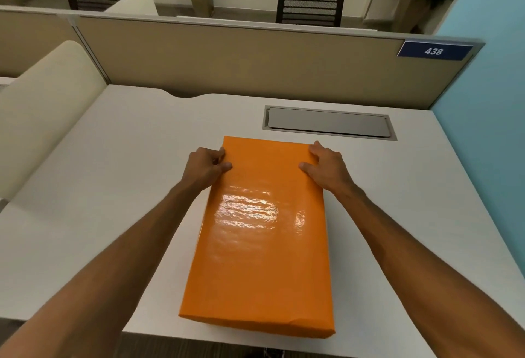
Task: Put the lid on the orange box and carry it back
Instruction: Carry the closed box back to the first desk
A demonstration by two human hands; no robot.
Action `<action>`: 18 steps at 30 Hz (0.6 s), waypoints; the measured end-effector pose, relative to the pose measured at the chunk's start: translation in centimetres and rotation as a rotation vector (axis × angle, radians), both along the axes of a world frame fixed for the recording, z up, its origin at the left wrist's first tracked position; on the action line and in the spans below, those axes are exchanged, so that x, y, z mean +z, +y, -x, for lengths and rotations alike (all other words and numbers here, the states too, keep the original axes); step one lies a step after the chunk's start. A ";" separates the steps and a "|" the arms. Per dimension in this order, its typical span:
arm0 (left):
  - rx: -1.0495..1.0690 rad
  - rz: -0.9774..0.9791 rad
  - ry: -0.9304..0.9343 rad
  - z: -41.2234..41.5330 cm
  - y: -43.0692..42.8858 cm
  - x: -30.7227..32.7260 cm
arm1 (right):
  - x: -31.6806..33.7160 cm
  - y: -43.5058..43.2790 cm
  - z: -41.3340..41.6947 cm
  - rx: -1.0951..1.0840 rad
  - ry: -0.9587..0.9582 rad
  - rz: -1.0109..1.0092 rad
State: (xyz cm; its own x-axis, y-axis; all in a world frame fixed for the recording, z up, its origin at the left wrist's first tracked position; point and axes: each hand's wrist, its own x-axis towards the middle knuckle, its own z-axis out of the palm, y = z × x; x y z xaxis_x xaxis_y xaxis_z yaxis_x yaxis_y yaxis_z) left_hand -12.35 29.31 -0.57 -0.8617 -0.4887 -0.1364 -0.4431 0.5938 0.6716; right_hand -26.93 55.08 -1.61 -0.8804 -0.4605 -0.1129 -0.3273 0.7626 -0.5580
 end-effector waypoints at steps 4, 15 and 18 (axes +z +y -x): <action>0.019 -0.053 0.027 -0.1 -0.2 -0.4 | -0.2 -0.1 0.4 0.002 0.020 -0.040; 0.028 -0.054 0.042 -0.9 0.3 0.5 | -0.7 0.2 -0.8 0.021 -0.030 -0.009; 0.025 -0.072 0.061 -1.7 0.8 0.9 | -0.3 0.7 -2.0 -0.018 -0.080 0.055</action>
